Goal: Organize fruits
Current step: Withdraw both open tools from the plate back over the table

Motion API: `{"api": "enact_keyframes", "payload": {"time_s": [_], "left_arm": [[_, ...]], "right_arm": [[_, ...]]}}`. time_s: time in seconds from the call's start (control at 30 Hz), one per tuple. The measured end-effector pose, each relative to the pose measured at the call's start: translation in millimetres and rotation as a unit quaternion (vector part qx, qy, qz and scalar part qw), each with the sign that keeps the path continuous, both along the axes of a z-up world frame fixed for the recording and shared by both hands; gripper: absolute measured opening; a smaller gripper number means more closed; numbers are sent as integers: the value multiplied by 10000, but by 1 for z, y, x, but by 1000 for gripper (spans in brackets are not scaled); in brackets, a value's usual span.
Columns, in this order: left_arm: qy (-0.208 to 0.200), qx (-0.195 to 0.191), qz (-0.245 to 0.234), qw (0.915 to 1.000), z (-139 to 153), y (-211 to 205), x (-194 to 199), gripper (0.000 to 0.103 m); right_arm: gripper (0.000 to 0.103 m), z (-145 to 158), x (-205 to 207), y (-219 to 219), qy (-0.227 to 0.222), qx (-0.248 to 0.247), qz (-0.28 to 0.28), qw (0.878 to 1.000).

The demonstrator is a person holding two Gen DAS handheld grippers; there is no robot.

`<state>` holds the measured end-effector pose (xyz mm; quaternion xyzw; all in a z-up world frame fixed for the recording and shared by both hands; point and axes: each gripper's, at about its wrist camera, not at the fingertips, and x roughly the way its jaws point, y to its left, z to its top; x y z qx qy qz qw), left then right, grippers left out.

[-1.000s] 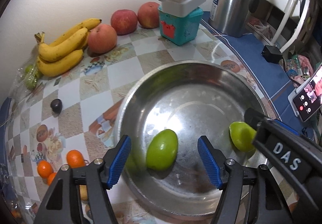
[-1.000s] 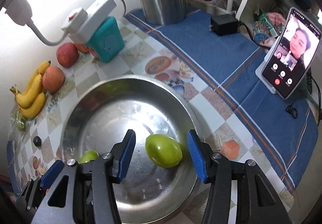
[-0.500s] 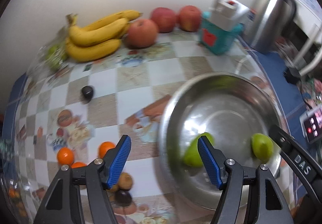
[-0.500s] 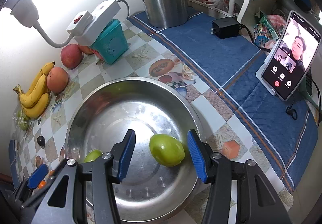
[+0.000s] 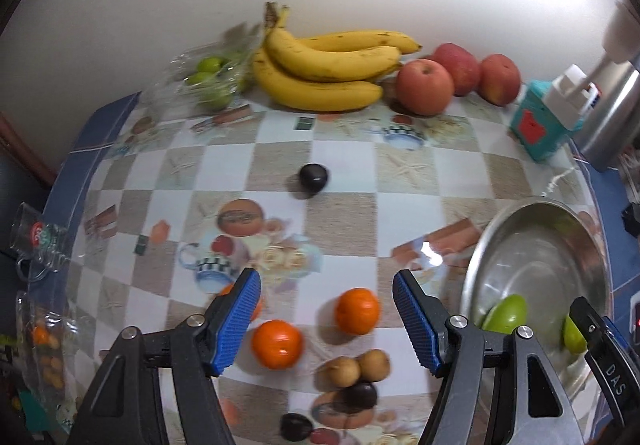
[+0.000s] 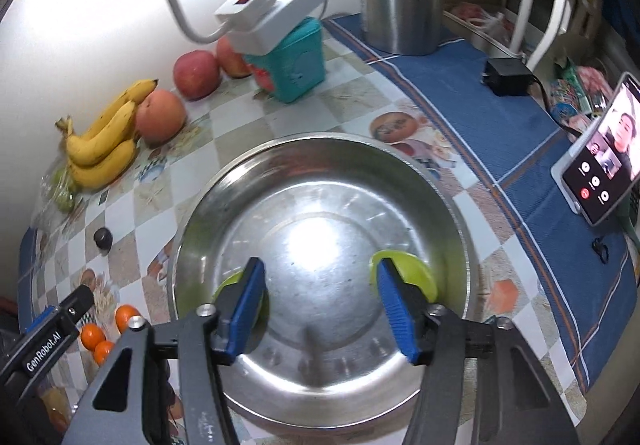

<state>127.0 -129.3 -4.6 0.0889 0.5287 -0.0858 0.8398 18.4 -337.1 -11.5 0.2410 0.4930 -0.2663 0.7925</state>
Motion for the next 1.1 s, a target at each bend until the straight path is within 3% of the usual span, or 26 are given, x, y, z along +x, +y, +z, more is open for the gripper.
{"api": "enact_keyframes", "payload": {"time_s": [0.2,0.27,0.47,0.6,1.1], "left_arm": [[144,55,270,9995,-9,20,4,76],[152,104,363,9992,-11,26,4,84],[105,119,642,9978,-12,45,5,103],[91,119,769,9969,-13,55,5,103],[-24,-91,943,9955,-5,74,0,103]], "right_arm": [[75,-6,6,9,141,-21,193,9997],[81,-7,6,10,173,-44,231,9996],[82,-12,11,17,243,19,451,9987],[96,-12,13,23,270,-29,570,9980],[97,-5,12,33,198,-74,596,9980]]}}
